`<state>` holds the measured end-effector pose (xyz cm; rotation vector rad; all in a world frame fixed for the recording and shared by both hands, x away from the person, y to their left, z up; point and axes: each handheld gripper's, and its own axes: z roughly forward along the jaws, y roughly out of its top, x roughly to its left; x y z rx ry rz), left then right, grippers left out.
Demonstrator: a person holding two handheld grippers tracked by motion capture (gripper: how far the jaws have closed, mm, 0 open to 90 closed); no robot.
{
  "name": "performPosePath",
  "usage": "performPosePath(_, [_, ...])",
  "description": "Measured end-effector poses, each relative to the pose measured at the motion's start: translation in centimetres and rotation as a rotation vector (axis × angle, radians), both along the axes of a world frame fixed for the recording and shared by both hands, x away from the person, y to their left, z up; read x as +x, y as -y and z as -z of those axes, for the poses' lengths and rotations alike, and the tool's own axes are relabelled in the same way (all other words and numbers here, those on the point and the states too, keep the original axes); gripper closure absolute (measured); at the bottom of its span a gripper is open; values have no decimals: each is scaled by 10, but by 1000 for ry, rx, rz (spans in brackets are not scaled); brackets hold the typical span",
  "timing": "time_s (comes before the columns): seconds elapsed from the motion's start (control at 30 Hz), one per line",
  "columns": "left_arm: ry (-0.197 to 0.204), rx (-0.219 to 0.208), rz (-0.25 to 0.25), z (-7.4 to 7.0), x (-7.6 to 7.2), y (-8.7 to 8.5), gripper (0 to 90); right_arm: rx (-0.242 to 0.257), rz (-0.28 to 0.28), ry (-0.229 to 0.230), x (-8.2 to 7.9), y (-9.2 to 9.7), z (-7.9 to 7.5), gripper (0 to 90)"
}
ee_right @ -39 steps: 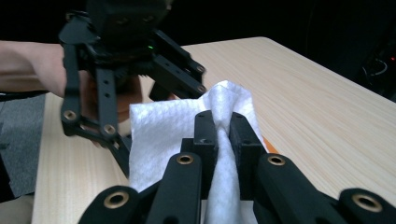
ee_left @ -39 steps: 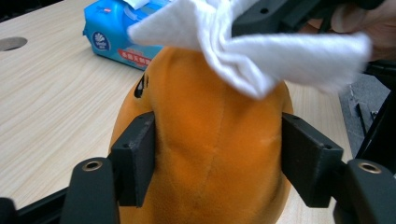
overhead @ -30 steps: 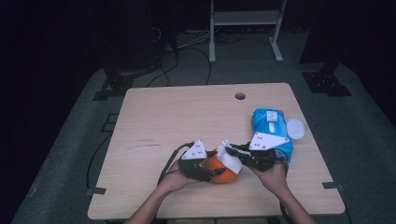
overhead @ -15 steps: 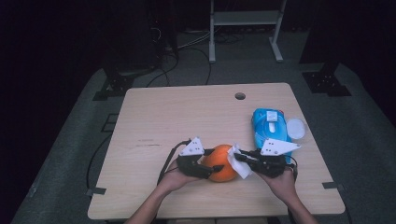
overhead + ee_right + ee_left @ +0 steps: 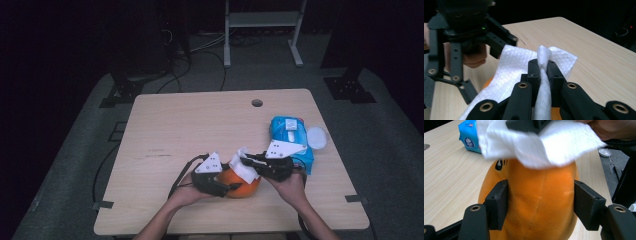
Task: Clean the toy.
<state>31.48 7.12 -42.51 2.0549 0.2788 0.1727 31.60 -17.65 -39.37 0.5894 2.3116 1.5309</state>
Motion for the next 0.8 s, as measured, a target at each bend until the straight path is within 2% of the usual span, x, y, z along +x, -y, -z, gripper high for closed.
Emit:
performPosePath(0.23, [-62,-48,-39,2,11,-13,348,17,64,-48,4,24,13,825])
performPosePath(0.4, [-97,-72,-74,3,16,-19,347,28,71,-86,1,31,22,825])
performPosePath(0.63, [-104,-73,-95,3,16,-17,343,32,40,-49,-7,22,12,825])
performPosePath(0.8, [-82,-58,-92,2,12,-10,340,35,-5,-15,-11,6,3,825])
